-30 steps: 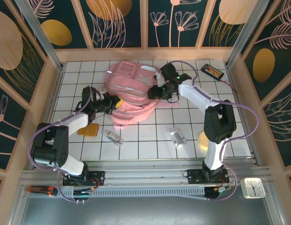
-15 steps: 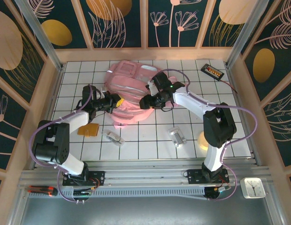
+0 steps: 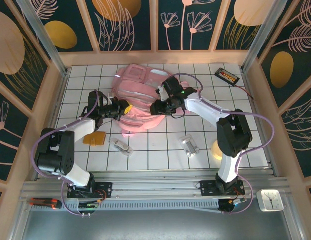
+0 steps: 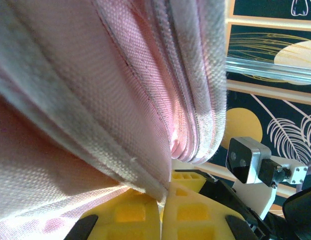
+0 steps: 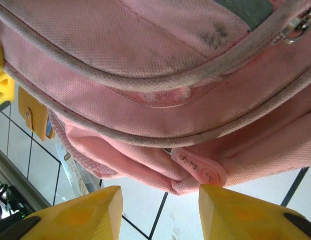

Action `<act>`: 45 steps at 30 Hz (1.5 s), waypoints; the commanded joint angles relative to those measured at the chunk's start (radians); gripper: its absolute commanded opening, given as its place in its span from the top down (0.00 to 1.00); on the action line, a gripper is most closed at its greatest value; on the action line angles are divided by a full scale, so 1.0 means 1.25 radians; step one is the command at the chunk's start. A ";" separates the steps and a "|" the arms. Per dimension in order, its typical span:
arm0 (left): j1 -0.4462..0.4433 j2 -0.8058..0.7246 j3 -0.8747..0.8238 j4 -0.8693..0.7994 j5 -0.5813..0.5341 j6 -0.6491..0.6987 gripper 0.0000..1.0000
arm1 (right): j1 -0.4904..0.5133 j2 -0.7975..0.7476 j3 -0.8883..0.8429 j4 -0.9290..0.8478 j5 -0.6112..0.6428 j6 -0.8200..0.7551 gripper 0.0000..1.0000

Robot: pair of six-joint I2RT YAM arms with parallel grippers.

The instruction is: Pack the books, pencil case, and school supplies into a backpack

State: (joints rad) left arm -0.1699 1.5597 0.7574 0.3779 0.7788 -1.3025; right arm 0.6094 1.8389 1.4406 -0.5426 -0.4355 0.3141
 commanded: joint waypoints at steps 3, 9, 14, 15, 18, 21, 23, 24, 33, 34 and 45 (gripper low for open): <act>0.003 -0.016 0.006 0.063 0.029 -0.021 1.00 | -0.002 0.019 -0.001 0.017 0.013 0.014 0.55; 0.003 -0.015 0.009 0.061 0.027 -0.022 1.00 | -0.020 0.005 -0.008 -0.019 0.072 0.026 0.45; 0.003 -0.018 0.008 0.059 0.025 -0.022 1.00 | -0.044 -0.013 -0.028 -0.007 0.052 0.030 0.44; 0.003 -0.019 0.008 0.059 0.025 -0.022 1.00 | -0.045 -0.012 -0.029 -0.003 0.048 0.029 0.44; 0.003 -0.022 0.005 0.059 0.024 -0.022 1.00 | -0.045 -0.001 -0.024 0.007 0.024 0.026 0.44; 0.003 -0.023 0.003 0.058 0.022 -0.022 1.00 | -0.038 0.020 -0.002 0.012 -0.004 0.019 0.44; 0.003 -0.024 0.001 0.058 0.022 -0.022 1.00 | -0.029 0.035 0.018 0.010 -0.013 0.012 0.44; 0.003 -0.024 0.000 0.057 0.021 -0.022 1.00 | -0.026 0.042 0.024 0.009 -0.016 0.011 0.44; 0.003 -0.020 0.006 0.057 0.021 -0.024 1.00 | -0.023 0.064 0.042 0.017 -0.031 0.011 0.46; 0.003 -0.019 0.005 0.059 0.021 -0.026 1.00 | -0.022 0.065 0.044 0.019 -0.033 0.011 0.47; 0.003 -0.018 0.003 0.061 0.020 -0.026 1.00 | -0.009 0.056 0.033 0.047 -0.046 0.018 0.57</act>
State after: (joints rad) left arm -0.1699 1.5597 0.7555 0.3851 0.7784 -1.3098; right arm 0.5789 1.9068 1.4693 -0.5205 -0.4507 0.3397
